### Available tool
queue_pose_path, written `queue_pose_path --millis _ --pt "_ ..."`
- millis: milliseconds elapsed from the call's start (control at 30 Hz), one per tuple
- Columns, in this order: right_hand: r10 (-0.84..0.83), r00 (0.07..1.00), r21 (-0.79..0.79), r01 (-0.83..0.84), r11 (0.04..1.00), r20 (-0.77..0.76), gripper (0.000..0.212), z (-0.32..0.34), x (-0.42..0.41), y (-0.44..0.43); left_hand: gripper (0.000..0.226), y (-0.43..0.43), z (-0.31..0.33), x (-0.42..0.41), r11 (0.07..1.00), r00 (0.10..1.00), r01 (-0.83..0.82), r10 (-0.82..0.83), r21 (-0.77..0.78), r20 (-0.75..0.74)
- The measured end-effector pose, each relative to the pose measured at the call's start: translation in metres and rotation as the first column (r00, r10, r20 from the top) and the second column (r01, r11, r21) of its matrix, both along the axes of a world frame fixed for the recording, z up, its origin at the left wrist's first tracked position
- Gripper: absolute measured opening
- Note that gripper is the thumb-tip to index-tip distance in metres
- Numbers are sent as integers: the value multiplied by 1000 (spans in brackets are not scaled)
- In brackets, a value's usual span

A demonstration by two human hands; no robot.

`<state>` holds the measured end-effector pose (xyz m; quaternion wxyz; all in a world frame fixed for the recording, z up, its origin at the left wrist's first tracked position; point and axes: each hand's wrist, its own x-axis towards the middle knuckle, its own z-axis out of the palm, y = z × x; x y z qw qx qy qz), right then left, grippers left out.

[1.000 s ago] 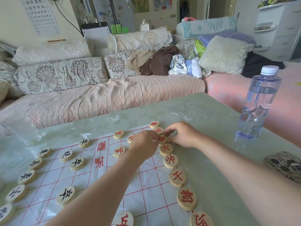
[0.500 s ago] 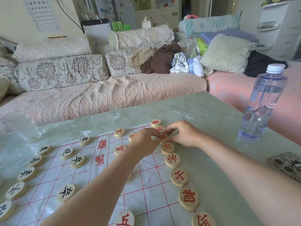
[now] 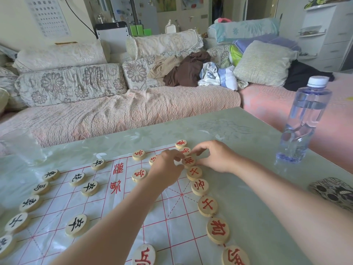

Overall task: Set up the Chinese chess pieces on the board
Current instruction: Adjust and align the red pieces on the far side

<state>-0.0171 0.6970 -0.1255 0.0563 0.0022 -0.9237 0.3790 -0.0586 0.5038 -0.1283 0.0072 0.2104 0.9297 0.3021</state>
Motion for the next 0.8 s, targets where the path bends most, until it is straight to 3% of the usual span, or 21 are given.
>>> queue_pose_path --millis 300,633,800 --pt "19 994 28 -22 999 111 8 6 21 0 23 -8 -3 29 998 998 62 -63 -34 -27" --pt "27 985 50 -37 998 173 15 6 23 1 23 -6 -2 39 999 999 38 -38 13 26" --pt "42 994 45 -47 998 105 23 5 28 2 25 -6 -1 43 1000 1000 4 -4 -1 4"
